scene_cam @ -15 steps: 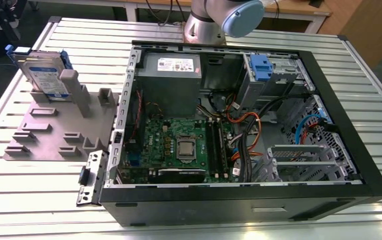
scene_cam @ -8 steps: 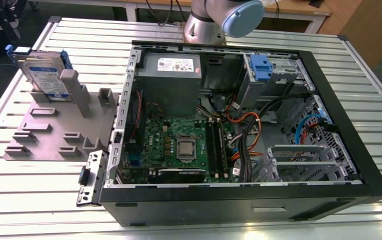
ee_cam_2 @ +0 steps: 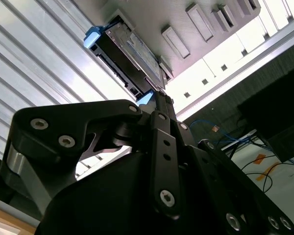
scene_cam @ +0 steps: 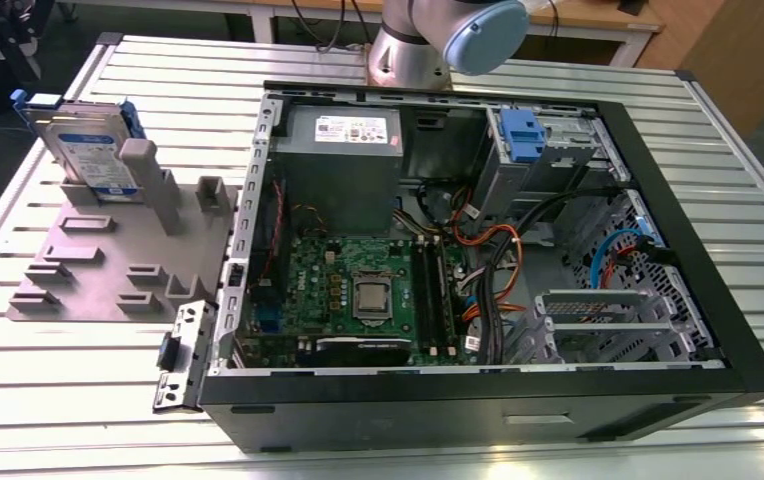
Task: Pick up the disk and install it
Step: 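Pick up the disk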
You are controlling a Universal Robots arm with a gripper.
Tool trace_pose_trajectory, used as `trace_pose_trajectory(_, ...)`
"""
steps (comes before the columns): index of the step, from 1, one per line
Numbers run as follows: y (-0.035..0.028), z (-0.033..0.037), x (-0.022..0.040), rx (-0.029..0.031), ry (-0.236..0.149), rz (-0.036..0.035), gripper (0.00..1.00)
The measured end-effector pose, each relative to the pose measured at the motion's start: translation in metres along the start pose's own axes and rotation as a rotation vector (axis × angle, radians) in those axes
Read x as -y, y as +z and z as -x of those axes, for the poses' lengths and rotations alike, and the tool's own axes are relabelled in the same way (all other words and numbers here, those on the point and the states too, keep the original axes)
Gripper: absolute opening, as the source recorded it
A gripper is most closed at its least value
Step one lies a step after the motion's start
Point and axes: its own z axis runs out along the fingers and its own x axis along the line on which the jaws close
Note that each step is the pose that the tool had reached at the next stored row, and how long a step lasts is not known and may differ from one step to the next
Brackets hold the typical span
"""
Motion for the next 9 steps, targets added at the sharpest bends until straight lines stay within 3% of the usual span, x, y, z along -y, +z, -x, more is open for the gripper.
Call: trace_pose_trajectory(9,0.0000,0.0000,0.0000,0.0000,-0.002,0.0000,0.11)
